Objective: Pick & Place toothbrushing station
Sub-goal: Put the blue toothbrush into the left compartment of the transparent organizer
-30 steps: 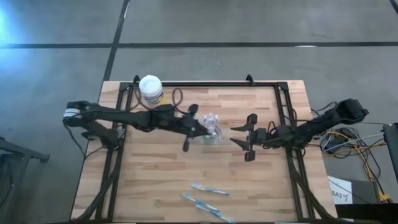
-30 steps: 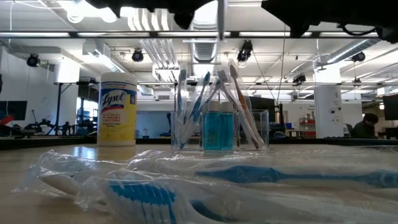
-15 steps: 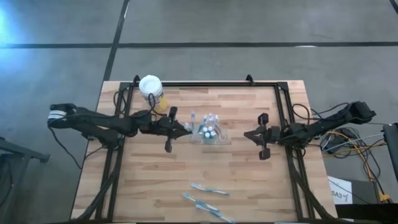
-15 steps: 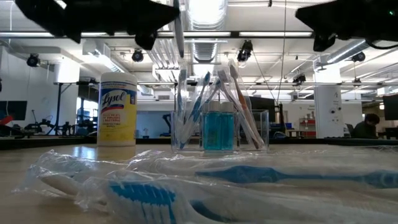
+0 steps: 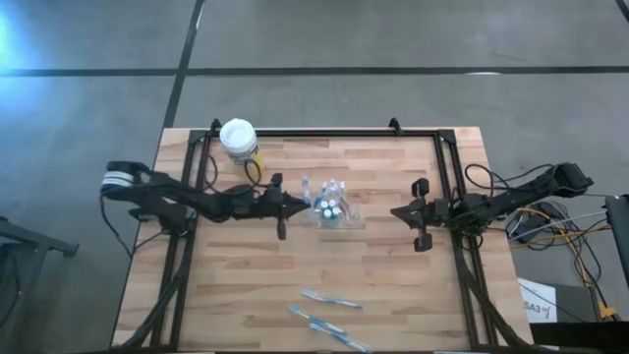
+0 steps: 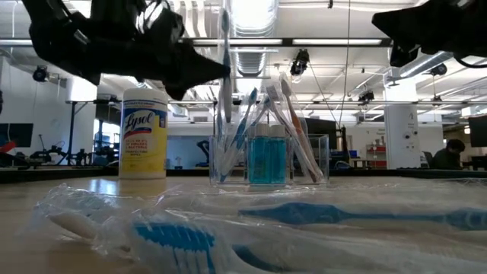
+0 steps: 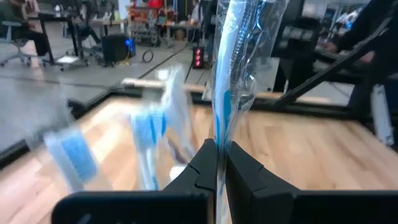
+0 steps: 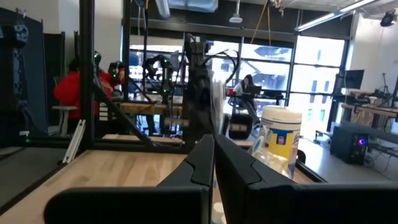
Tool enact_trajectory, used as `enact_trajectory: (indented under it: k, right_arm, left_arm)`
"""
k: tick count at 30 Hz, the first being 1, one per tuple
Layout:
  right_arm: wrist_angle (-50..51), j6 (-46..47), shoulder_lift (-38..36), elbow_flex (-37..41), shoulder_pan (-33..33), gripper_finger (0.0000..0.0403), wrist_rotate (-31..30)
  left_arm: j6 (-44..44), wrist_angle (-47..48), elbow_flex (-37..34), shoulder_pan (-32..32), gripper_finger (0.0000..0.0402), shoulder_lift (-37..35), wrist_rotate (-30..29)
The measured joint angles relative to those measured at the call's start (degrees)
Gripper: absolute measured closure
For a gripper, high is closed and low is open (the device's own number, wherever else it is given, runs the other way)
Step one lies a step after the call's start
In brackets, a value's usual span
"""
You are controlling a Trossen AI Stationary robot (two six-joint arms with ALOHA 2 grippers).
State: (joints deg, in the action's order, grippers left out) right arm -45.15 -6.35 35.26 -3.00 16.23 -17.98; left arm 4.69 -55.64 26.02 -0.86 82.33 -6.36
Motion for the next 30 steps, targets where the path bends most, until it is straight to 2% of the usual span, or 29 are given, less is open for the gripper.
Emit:
enact_trajectory:
  k: [9,30]
  right_arm:
    - [-0.02,0.17,0.22,-0.29,0.0,0.0394,0.0]
    - [-0.15,0.38,0.22,-0.29,0.0,0.0394,0.0]
  left_arm:
    - [-1.13,-8.28,0.1,-0.36,0.039,10.38,-0.19]
    - [-0.5,-9.77,0.09,-1.77,0.039,17.91,-0.76]
